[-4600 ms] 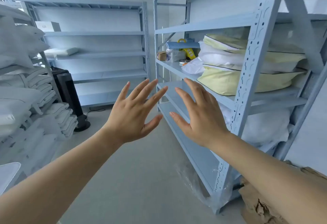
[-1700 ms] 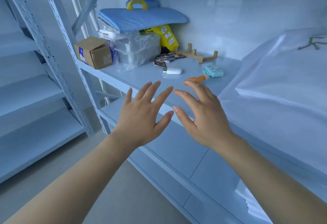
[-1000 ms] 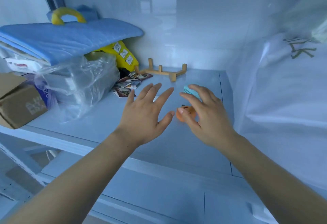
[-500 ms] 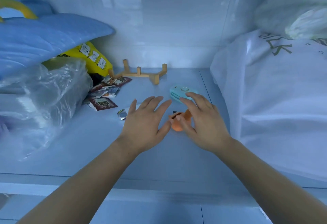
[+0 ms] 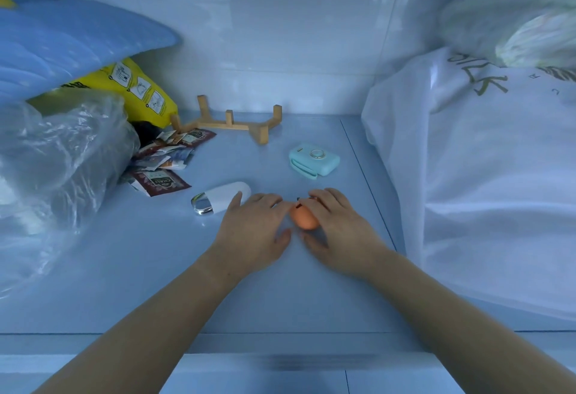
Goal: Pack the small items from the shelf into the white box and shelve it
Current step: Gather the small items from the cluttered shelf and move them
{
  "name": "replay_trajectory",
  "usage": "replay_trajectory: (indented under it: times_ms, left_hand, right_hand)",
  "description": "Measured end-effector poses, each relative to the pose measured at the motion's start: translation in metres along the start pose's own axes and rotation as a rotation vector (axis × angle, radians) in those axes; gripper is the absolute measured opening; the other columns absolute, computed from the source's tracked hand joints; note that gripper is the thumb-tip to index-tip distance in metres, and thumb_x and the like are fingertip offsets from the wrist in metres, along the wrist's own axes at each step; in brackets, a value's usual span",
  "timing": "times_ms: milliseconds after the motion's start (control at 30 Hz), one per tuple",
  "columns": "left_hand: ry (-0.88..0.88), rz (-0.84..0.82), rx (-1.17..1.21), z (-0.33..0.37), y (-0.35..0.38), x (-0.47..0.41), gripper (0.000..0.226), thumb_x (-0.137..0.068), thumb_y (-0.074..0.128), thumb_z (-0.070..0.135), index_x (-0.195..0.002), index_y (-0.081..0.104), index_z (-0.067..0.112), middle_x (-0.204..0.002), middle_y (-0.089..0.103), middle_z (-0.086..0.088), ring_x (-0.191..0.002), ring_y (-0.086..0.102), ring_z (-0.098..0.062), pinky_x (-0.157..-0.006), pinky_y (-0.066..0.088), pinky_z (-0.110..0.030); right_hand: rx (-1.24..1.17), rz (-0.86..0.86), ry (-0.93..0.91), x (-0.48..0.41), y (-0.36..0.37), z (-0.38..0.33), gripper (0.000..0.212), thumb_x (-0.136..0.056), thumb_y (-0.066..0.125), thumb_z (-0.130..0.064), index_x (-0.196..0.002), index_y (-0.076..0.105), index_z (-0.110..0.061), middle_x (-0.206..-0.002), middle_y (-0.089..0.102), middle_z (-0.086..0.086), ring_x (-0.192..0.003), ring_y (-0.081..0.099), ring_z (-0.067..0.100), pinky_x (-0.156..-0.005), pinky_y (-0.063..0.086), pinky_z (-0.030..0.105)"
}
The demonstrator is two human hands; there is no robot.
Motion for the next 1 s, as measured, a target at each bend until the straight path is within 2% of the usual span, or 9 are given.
replay_trajectory:
  times_ms: [133, 233, 333, 500, 667, 767, 833, 900, 1000]
  left_hand:
    - [-0.008, -0.009, 0.003, -0.014, -0.004, 0.002, 0.042, -0.088, 0.045, 0.041, -0.128, 0.046, 0.03, -0.131, 0.048, 0.008, -0.125, 0.04, -0.015, -0.108, 0.025, -0.043]
    - [-0.032, 0.048, 0.006, -0.028, -0.011, 0.006, 0.038, -0.087, 0.049, 0.038, -0.123, 0.053, 0.028, -0.131, 0.049, 0.005, -0.124, 0.042, -0.016, -0.106, 0.03, -0.041]
    - [-0.063, 0.088, 0.012, -0.045, -0.017, 0.008, 0.037, -0.085, 0.053, 0.036, -0.12, 0.056, 0.026, -0.132, 0.05, 0.003, -0.122, 0.044, -0.019, -0.105, 0.032, -0.041]
    - [-0.107, 0.048, -0.041, -0.066, -0.017, 0.007, 0.047, -0.083, 0.055, 0.033, -0.128, 0.049, 0.023, -0.14, 0.041, -0.003, -0.127, 0.039, -0.023, -0.1, 0.035, -0.039]
    - [-0.206, -0.004, -0.039, -0.076, -0.008, 0.006, 0.052, -0.086, 0.049, 0.032, -0.136, 0.038, 0.026, -0.145, 0.034, -0.003, -0.133, 0.029, -0.023, -0.103, 0.034, -0.044]
    - [-0.247, -0.018, 0.012, -0.076, -0.005, 0.003, 0.049, -0.089, 0.044, 0.028, -0.136, 0.035, 0.029, -0.137, 0.04, -0.002, -0.121, 0.041, -0.025, -0.092, 0.044, -0.043]
    - [-0.262, -0.028, 0.061, -0.074, -0.004, 0.001, 0.046, -0.091, 0.043, 0.027, -0.136, 0.034, 0.029, -0.133, 0.041, -0.001, -0.113, 0.044, -0.025, -0.083, 0.048, -0.041]
    - [-0.271, -0.022, 0.081, -0.069, -0.003, -0.002, 0.045, -0.092, 0.043, 0.03, -0.136, 0.035, 0.029, -0.132, 0.042, -0.001, -0.112, 0.044, -0.025, -0.081, 0.047, -0.039]
    - [-0.264, 0.002, 0.085, -0.055, -0.002, -0.007, 0.043, -0.092, 0.042, 0.035, -0.135, 0.036, 0.028, -0.129, 0.044, -0.002, -0.11, 0.044, -0.024, -0.075, 0.044, -0.035]
  right_hand:
    - [-0.025, 0.037, 0.028, -0.01, 0.003, -0.002, 0.038, -0.083, 0.058, -0.029, -0.118, 0.053, -0.016, -0.122, 0.05, 0.003, -0.117, 0.038, 0.022, -0.076, 0.052, 0.041]
    - [-0.052, 0.074, 0.062, -0.019, 0.005, -0.006, 0.035, -0.081, 0.06, -0.03, -0.113, 0.056, -0.015, -0.119, 0.052, 0.003, -0.115, 0.039, 0.022, -0.077, 0.051, 0.04]
    - [-0.098, 0.106, 0.012, -0.028, 0.007, -0.018, 0.035, -0.078, 0.064, -0.027, -0.11, 0.059, -0.013, -0.115, 0.055, 0.003, -0.111, 0.043, 0.023, -0.075, 0.051, 0.041]
    - [-0.1, 0.092, -0.054, -0.041, 0.013, -0.034, 0.035, -0.078, 0.061, -0.026, -0.111, 0.057, -0.013, -0.117, 0.052, 0.001, -0.113, 0.04, 0.019, -0.07, 0.053, 0.039]
    - [-0.116, 0.091, -0.046, -0.037, 0.019, -0.029, 0.033, -0.079, 0.06, -0.024, -0.11, 0.057, -0.014, -0.115, 0.053, 0.0, -0.112, 0.041, 0.018, -0.07, 0.053, 0.04]
    - [-0.126, 0.101, -0.033, -0.036, 0.018, -0.026, 0.034, -0.079, 0.061, -0.028, -0.111, 0.057, -0.017, -0.117, 0.053, -0.002, -0.113, 0.042, 0.016, -0.069, 0.053, 0.039]
    - [-0.121, 0.078, -0.027, -0.035, 0.018, -0.024, 0.04, -0.079, 0.062, -0.032, -0.116, 0.055, -0.019, -0.122, 0.051, -0.002, -0.118, 0.039, 0.016, -0.076, 0.052, 0.038]
    - [-0.13, 0.049, -0.015, -0.036, 0.018, -0.022, 0.047, -0.078, 0.062, -0.034, -0.122, 0.051, -0.02, -0.126, 0.051, -0.002, -0.121, 0.037, 0.017, -0.084, 0.049, 0.038]
    - [-0.178, 0.074, 0.01, -0.036, 0.016, -0.02, 0.042, -0.077, 0.063, -0.03, -0.116, 0.055, -0.019, -0.116, 0.057, -0.003, -0.111, 0.044, 0.019, -0.081, 0.049, 0.04]
Point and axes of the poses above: each hand's wrist, its own x-axis away from the middle knuckle, its own y-axis out of the palm, z = x × y, the point moved 2 cm from there along -x, towards the middle knuckle
